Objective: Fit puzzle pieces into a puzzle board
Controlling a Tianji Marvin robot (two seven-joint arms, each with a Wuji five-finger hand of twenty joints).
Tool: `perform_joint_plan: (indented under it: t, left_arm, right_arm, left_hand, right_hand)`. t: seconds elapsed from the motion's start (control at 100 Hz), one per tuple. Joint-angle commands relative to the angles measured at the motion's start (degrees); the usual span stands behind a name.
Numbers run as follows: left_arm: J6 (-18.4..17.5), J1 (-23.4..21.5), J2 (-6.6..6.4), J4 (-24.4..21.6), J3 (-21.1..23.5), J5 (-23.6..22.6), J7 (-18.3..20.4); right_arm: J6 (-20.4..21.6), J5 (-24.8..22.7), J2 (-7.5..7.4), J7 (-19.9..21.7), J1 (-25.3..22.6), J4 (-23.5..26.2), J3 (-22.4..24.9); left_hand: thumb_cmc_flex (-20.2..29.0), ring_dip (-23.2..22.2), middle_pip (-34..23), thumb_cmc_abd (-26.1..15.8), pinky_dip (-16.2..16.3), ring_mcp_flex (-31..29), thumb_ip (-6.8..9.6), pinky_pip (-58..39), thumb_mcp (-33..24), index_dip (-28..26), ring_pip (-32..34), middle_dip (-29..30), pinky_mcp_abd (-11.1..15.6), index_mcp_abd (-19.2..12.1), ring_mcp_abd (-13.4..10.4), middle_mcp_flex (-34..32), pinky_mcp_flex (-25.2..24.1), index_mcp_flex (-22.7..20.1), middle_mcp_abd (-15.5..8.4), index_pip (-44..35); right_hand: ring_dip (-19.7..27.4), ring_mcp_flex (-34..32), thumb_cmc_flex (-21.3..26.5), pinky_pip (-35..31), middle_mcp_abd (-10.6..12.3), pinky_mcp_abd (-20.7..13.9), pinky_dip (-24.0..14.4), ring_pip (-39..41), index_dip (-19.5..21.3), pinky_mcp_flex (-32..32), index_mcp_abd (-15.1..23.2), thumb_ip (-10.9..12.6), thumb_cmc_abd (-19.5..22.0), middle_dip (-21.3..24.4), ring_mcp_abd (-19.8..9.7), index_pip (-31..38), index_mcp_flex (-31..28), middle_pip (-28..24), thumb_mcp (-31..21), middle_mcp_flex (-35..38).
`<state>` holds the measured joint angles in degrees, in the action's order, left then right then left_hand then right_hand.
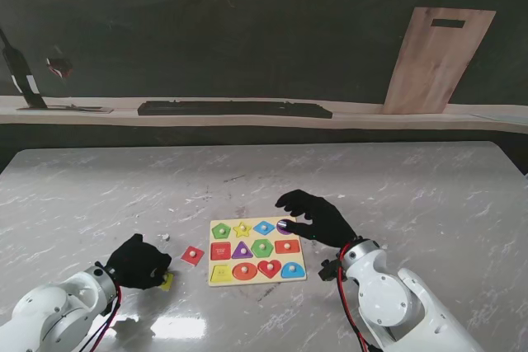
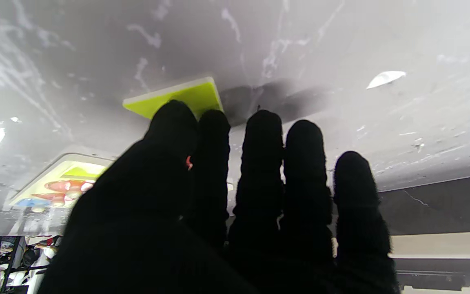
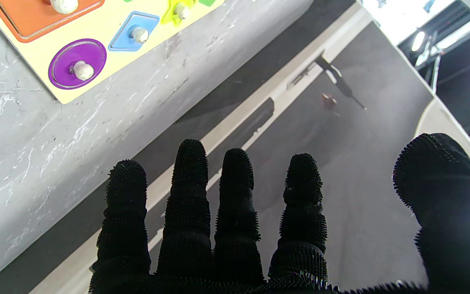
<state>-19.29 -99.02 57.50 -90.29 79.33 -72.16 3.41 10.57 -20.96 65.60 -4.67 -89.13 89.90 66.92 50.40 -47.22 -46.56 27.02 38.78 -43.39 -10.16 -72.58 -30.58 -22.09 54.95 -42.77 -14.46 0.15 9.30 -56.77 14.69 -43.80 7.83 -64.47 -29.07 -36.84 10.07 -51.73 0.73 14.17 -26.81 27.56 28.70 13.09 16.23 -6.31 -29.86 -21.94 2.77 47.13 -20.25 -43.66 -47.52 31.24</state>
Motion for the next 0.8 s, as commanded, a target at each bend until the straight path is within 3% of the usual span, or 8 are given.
perform_joint_plan:
  t: [0.0,0.37,0.58,0.79]
  left_arm:
    - [0.66,-0.81,-0.21,-0.2,-0.02,-0.07,0.3]
    - [3.85,-2.25,-0.15,-1.45,0.32,-2.59,-0.47]
    - [5.51,-3.48,-0.08,-2.29,0.98,-4.73,-2.72]
    - [5.89,-3.53,-0.06,-1.73,0.72,-5.5,-5.8]
  right_arm:
    - [0.03,-0.19,0.01,-0.03,-0.41,0.39,-0.1]
    - [-0.04,-0.2,0.01,-0.03,-0.48,0.46,-0.05]
    - [-0.04,-0.2,0.01,-0.03,-0.47,0.45,-0.06]
    - [0.13,-0.2,0.0,-0.04,-0.47,0.4,0.01]
  left_hand:
    - [-0.07,-1.08,-1.79,0.05,1.56,-2.17,-1.84,-2.02,2.2,0.73,2.12,0.34,-7.96,0.18,2.83,-1.52,0.02,-2.85,1.93,-4.05]
    - [-5.42,-0.88,-3.17,-4.99,2.42,-3.88,-0.14,-3.0,5.12,0.34,4.61,0.62,-9.09,2.65,4.33,-3.99,1.15,-6.69,3.08,-3.66]
    - [-10.42,-0.44,-1.81,-5.63,2.19,-0.95,2.22,-1.91,8.51,-5.82,2.71,-0.08,-8.3,4.63,3.36,0.41,-0.51,-2.18,2.86,1.47]
    - [-14.89,-0.97,1.23,-4.86,1.63,1.98,4.24,-1.11,2.23,-11.73,-0.35,-1.2,-7.64,6.33,2.84,6.32,-1.98,6.87,2.15,11.92]
  right_hand:
    - [-0.38,-0.19,-0.89,-0.17,1.18,0.12,-1.08,0.86,0.79,-0.71,2.05,2.1,0.86,-0.32,0.11,-0.46,-0.38,0.01,0.59,1.4]
    - [-0.36,-0.17,-0.94,-0.17,1.22,0.14,-1.08,0.82,0.79,-0.74,2.12,2.09,0.86,-0.31,0.05,-0.48,-0.36,0.04,0.6,1.41]
    - [-0.37,-0.18,-0.9,-0.16,1.25,0.2,-1.08,0.84,0.8,-0.74,2.06,2.1,0.84,-0.32,0.09,-0.47,-0.35,0.03,0.58,1.4]
    - [-0.38,-0.25,-0.9,-0.18,1.21,0.15,-1.08,0.87,0.8,-0.71,2.03,2.09,0.84,-0.33,0.06,-0.46,-0.37,0.0,0.58,1.4]
